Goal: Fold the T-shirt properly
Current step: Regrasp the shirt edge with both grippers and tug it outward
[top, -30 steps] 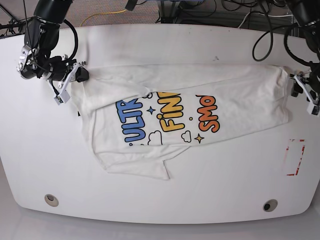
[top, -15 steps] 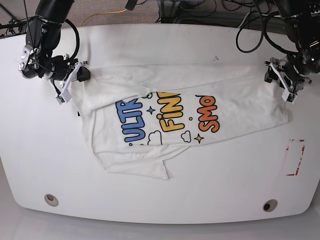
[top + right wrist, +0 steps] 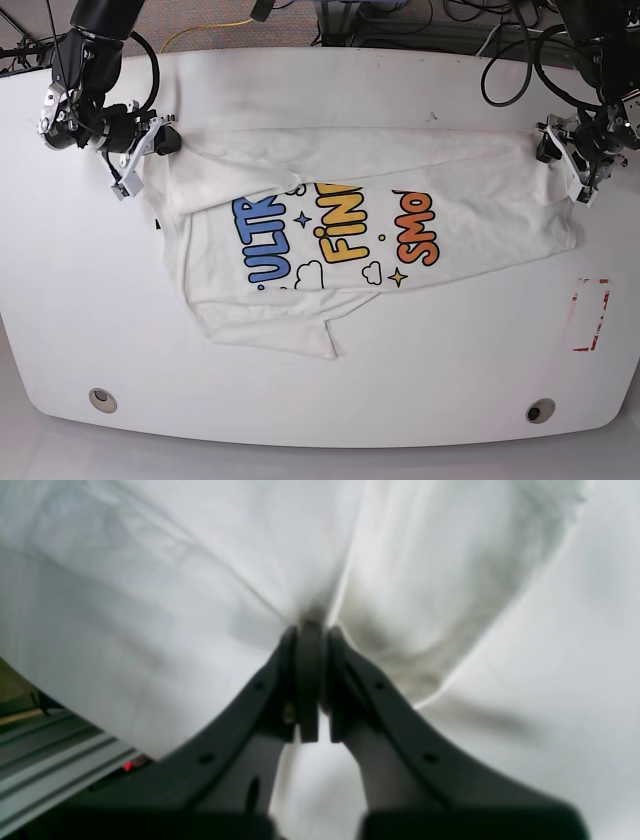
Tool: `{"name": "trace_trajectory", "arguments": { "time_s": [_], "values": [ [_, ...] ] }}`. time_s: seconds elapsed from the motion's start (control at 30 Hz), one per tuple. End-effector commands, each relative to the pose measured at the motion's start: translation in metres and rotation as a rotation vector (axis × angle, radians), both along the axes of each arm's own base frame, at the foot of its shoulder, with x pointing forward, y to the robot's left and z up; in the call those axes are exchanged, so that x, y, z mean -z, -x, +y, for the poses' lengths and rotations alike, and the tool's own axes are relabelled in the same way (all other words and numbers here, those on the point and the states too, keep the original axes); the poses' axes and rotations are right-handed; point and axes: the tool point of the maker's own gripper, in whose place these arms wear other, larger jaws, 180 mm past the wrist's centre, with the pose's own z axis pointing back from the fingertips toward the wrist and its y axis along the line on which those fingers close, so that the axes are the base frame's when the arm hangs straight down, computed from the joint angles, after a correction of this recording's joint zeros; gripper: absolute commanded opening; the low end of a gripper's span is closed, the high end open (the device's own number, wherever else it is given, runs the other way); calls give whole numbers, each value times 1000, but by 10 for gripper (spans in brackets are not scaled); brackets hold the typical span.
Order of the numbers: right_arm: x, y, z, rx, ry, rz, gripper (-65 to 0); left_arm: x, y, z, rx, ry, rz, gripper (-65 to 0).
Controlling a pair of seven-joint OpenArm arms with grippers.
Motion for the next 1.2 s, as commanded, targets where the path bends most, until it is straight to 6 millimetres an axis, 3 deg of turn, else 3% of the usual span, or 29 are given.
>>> {"name": "trace_trajectory", "arguments": {
  "time_s": [0.0,0.23,0.47,0.87,0.97,1.13,1.17],
  "values": [
    [-13,-2,-6,-16,31,-43,-650,6,17,7,8,-34,54,-306],
    [-10,25,-4,-39,56,-9,-650,2,45,1,61,-78,79,-306],
    [-10,50,-19,-1,91,17,-650,1,74,-5,100,-104,120,-306],
    [-16,67,-31,-8,140,31,-650,-4,79,6,123,-140,136,-306],
    [-30,60,-36,5,156,-18,-555,-8,76,4,131,-148,123,-306],
    [-50,47,-21,-18,103,-105,-227,-15,70,1,146,-157,98,-306],
    [-53,44,-18,-20,92,-118,-187,-15,70,0,145,-155,98,-306]
  ]
}}
